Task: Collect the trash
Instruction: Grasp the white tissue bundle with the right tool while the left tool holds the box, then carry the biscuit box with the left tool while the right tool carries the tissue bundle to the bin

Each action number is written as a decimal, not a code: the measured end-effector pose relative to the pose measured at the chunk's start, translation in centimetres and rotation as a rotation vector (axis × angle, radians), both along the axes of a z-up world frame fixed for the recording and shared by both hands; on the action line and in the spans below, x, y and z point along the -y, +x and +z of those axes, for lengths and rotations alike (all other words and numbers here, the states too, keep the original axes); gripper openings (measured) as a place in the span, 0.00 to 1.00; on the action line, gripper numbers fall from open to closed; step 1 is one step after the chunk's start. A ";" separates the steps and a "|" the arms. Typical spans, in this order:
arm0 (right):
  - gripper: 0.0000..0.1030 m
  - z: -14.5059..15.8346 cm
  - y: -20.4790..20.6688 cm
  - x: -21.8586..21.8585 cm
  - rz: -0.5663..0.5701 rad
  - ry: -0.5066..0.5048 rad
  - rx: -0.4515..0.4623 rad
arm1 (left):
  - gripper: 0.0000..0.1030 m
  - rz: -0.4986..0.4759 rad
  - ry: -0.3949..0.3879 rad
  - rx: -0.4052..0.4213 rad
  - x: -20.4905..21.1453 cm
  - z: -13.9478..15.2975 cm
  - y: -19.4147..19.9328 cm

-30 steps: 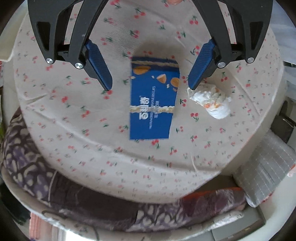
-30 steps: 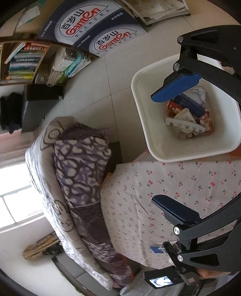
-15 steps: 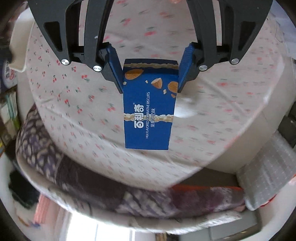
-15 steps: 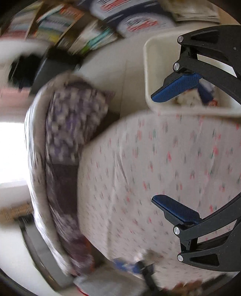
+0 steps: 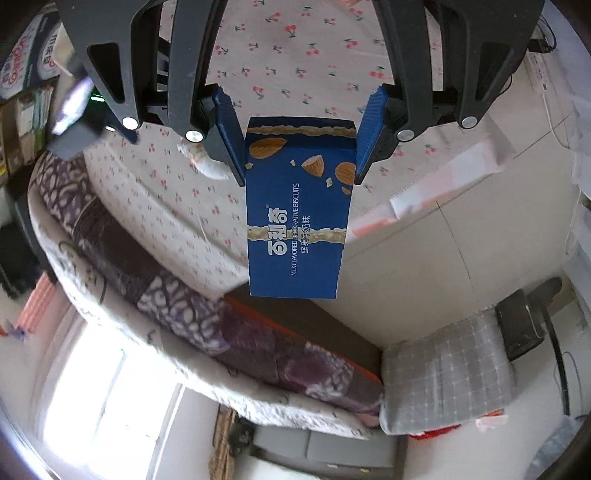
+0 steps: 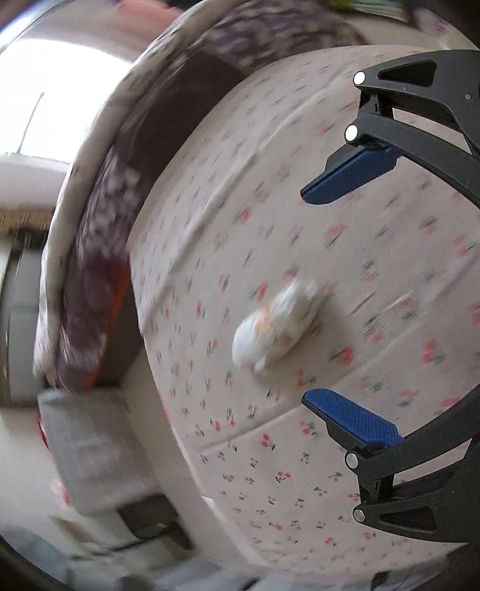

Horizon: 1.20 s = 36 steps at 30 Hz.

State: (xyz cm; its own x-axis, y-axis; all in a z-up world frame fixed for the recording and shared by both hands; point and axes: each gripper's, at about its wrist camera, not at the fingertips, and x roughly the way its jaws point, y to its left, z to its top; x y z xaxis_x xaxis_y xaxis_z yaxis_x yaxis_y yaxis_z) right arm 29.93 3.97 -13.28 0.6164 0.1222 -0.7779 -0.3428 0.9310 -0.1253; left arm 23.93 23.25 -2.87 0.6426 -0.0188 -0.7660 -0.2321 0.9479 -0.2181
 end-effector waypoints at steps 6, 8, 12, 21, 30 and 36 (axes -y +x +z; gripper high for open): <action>0.84 -1.8 2.8 -2.8 0.071 -0.073 -0.043 | 0.53 0.016 -0.029 0.011 -2.2 0.6 -0.5; 0.69 -2.5 3.2 -2.9 0.069 -0.076 -0.076 | 0.53 0.016 -0.024 0.010 -2.6 0.5 -0.7; 0.44 -2.8 3.8 -2.7 0.024 -0.041 -0.114 | 0.53 0.023 -0.033 0.006 -3.0 0.4 -0.9; 0.43 2.7 0.7 -2.3 -0.081 0.044 0.029 | 0.53 0.063 -0.045 0.067 -3.6 2.0 -2.1; 0.43 8.3 -4.1 0.0 -0.193 0.061 0.141 | 0.53 0.055 0.023 0.141 -1.5 3.8 -3.6; 0.44 10.4 -7.5 3.6 -0.279 0.113 0.158 | 0.53 0.017 0.031 0.141 0.8 3.7 -4.1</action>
State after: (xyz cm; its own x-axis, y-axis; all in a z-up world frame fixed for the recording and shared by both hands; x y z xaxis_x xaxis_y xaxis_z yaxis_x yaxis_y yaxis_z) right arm 22.47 0.38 -2.92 0.7501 0.0117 -0.6612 -0.0576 0.9972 -0.0477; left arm 19.79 22.48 0.85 0.7441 0.0154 -0.6678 -0.2176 0.9508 -0.2204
